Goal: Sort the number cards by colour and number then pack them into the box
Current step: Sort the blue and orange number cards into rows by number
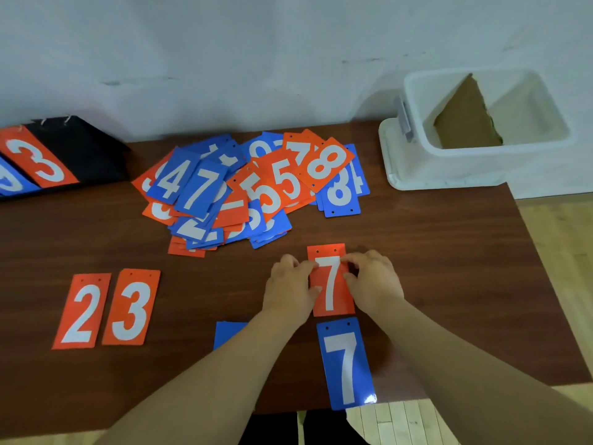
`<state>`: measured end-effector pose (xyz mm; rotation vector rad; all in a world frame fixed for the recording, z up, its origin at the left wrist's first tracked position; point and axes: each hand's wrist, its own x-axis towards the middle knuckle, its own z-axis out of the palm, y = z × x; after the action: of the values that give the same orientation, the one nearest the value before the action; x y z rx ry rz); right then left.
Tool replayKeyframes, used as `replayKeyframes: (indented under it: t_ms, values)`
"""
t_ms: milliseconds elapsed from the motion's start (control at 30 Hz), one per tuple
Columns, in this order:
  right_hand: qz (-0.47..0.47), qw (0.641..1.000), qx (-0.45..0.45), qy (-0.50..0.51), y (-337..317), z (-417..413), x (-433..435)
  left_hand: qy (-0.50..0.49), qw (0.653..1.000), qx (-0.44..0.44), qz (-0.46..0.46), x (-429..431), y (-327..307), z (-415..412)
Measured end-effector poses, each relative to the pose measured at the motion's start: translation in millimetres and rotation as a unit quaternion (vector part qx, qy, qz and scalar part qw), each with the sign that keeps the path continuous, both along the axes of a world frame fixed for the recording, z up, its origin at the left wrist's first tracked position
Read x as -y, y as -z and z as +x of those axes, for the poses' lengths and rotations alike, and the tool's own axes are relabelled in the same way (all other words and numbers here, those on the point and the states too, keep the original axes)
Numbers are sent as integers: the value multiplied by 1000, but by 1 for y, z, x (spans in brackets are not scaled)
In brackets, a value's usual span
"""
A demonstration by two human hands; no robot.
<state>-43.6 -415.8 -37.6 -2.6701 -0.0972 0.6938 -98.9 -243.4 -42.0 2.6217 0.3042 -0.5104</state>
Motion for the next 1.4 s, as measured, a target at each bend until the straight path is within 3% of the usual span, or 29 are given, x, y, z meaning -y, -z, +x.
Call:
replayKeyframes:
  t_ms: [133,367,567,767,1167,1400]
  values:
    - [19,1000,-21,4,-34,8,-7,-28,999,0,28,-19,-34,-3]
    - [84,994,49,-50,-96,15,-40,-121,987,54,86,-100,-105,-45]
    - [110,988,64,-87,-107,19,-100,-211,970,69,98,-173,-128,-66]
    - [116,990,30,-74,-93,30,-165,-233,968,56,79,-240,-110,-46]
    - [97,995,-2,37,-36,91,-320,-165,985,55,4,-340,-40,80]
    - [-58,997,-9,55,-7,104,-363,-128,991,43,19,-344,-2,117]
